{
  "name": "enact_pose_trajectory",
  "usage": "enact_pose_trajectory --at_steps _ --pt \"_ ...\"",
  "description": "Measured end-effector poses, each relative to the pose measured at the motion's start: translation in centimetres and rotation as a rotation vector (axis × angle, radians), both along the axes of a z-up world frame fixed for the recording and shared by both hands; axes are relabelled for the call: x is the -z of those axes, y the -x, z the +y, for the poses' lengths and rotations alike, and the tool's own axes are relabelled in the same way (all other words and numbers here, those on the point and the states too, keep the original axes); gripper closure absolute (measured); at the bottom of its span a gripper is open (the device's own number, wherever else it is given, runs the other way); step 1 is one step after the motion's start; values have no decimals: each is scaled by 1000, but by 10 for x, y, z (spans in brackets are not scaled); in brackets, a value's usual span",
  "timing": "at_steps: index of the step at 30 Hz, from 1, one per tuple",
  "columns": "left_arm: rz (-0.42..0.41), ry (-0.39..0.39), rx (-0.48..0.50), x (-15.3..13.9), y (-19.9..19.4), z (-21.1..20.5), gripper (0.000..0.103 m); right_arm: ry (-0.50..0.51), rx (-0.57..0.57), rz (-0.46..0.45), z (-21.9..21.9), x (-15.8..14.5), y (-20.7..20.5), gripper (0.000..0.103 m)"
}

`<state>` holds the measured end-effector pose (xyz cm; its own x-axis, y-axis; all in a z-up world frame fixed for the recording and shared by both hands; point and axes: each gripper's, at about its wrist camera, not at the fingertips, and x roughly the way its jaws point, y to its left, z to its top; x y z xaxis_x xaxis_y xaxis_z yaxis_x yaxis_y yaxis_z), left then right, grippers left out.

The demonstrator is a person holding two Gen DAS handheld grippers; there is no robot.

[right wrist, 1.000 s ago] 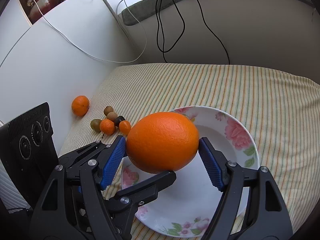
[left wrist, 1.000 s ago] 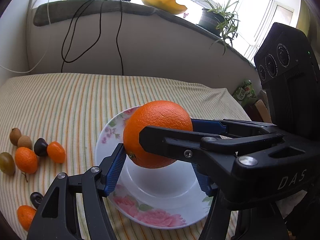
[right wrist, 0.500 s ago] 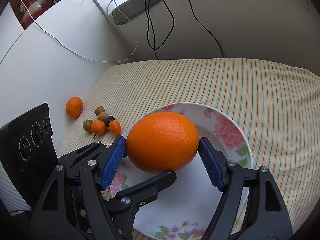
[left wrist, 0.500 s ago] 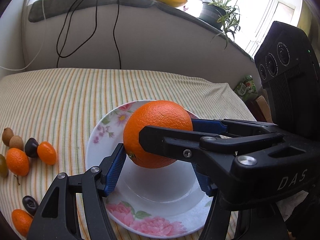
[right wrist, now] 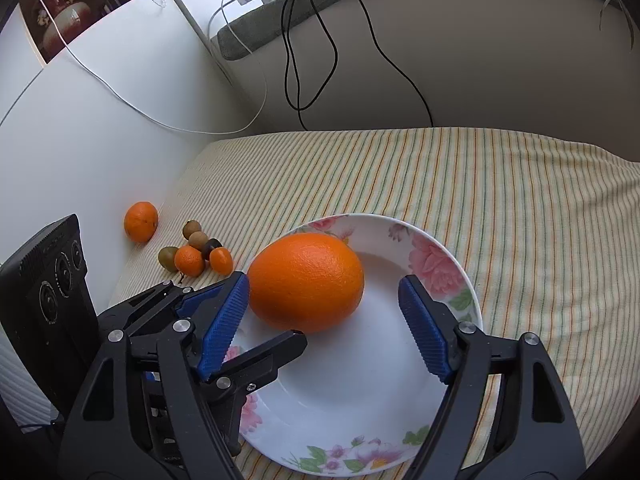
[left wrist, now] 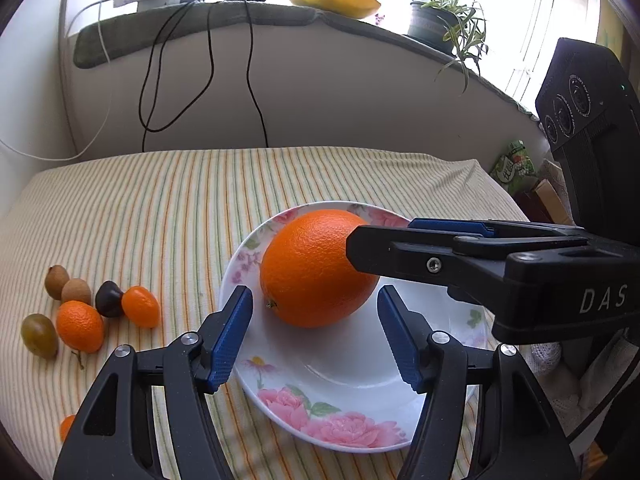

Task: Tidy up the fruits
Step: 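Lower the large orange onto the plate and open the right gripper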

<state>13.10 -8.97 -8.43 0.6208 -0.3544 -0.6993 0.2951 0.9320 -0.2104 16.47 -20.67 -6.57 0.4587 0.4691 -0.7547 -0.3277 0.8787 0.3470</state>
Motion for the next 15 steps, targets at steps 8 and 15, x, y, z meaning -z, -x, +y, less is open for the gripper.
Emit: enact_pose_trajectory --at_steps 8,15 --pt "-35 -37 -15 -9 16 9 38 38 2 -60 4 -11 16 20" --pt "-75 -58 -36 -16 37 28 38 83 2 -134 11 -23 33 17"
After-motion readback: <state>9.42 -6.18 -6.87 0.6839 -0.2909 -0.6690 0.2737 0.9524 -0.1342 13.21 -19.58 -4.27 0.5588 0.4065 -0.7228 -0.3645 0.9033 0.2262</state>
